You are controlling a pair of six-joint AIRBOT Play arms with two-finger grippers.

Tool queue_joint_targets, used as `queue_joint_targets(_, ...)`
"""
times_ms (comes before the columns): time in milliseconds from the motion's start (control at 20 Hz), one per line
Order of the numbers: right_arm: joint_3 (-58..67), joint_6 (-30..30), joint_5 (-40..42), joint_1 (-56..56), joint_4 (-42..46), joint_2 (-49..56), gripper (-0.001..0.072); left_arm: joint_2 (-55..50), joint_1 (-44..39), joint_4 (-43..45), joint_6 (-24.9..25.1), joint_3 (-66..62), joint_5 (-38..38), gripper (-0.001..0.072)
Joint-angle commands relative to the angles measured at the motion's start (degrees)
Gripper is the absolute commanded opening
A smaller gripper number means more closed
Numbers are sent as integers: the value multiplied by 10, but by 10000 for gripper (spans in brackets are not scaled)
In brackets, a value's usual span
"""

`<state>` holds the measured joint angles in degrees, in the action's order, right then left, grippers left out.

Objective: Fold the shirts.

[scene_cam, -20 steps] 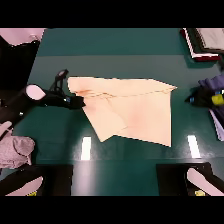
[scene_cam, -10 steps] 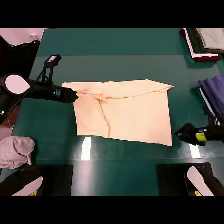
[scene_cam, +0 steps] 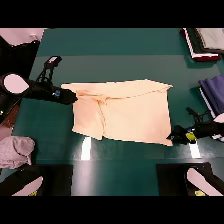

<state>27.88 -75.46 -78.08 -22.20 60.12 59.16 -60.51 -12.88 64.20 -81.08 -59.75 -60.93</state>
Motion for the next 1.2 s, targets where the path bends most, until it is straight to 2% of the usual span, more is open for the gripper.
queue_joint_targets(0, 21, 1, 6, 39, 1, 25, 93, 0, 1, -2, 0, -1, -5, 25)
queue_joint_targets(50, 27, 1, 6, 48, 0, 26, 19, 0, 1, -2, 0, -1, -5, 25)
queue_joint_targets(200, 67, 0, 7, 68, -5, -3, 17, 1, 1, -1, 0, -15, -6, 26)
queue_joint_targets(350, 169, -6, 12, 64, -31, -62, 16, 7, 1, 1, 0, -107, -6, 25)
queue_joint_targets(600, 445, -17, 68, 15, -106, -135, 16, 8, 1, 30, 1, -403, -38, 25)
queue_joint_targets(750, 649, -26, 82, -28, -110, -134, 15, 8, 1, 60, 1, -606, -56, 25)
queue_joint_targets(850, 793, -32, 71, -61, -110, -111, 15, 17, 1, 67, 1, -694, -49, 25)
queue_joint_targets(1000, 992, -67, 33, -118, -109, -54, 15, 80, 1, 85, 1, -706, 3, 25)
queue_joint_targets(1150, 1060, -103, -2, -161, -109, -26, 15, 122, 1, 134, 0, -706, 0, 25)
